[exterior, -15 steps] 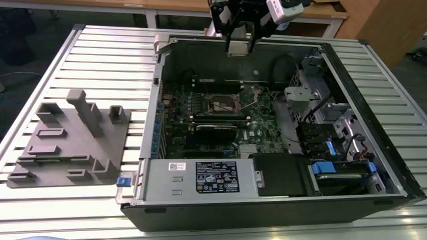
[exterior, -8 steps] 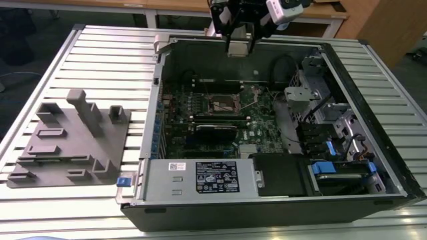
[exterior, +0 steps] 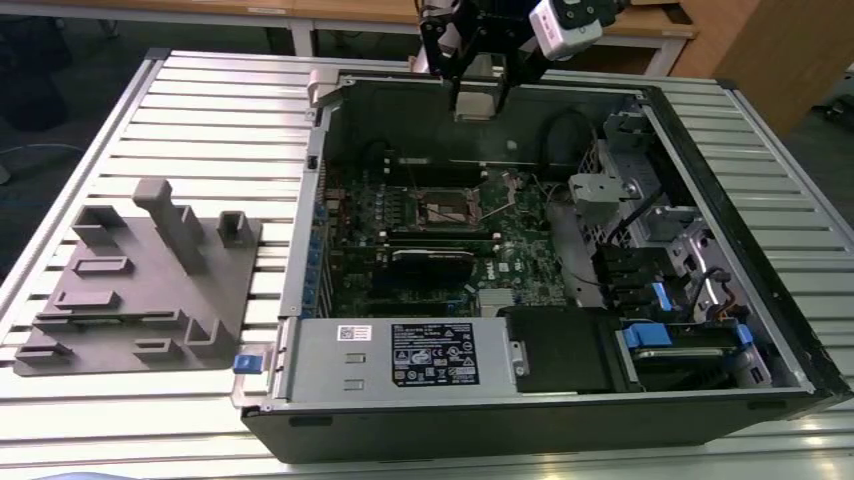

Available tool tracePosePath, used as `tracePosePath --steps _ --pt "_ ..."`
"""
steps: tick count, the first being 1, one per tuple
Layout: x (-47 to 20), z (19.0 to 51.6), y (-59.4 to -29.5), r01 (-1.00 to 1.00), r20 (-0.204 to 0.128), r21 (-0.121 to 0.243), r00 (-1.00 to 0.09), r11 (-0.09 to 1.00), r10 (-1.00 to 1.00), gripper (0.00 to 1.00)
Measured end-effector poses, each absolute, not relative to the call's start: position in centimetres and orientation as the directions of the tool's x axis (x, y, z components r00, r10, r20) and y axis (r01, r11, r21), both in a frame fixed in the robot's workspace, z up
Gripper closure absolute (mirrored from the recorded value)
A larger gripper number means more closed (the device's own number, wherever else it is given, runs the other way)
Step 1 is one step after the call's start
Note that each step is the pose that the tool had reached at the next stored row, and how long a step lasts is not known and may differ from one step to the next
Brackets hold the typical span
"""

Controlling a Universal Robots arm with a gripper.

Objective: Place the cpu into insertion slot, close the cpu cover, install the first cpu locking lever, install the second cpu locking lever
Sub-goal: 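Place the cpu into insertion slot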

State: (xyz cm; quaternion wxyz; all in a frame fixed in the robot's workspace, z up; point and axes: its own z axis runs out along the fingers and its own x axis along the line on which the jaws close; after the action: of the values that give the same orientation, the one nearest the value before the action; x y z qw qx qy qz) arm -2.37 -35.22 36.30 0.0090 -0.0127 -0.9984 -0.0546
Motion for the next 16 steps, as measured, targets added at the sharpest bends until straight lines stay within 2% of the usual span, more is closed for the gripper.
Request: tracePosePath --steps 16 --pt "-2.38 35.85 -35.22 0.026 0.019 0.109 -1.000 0.994 0.024 0.46"
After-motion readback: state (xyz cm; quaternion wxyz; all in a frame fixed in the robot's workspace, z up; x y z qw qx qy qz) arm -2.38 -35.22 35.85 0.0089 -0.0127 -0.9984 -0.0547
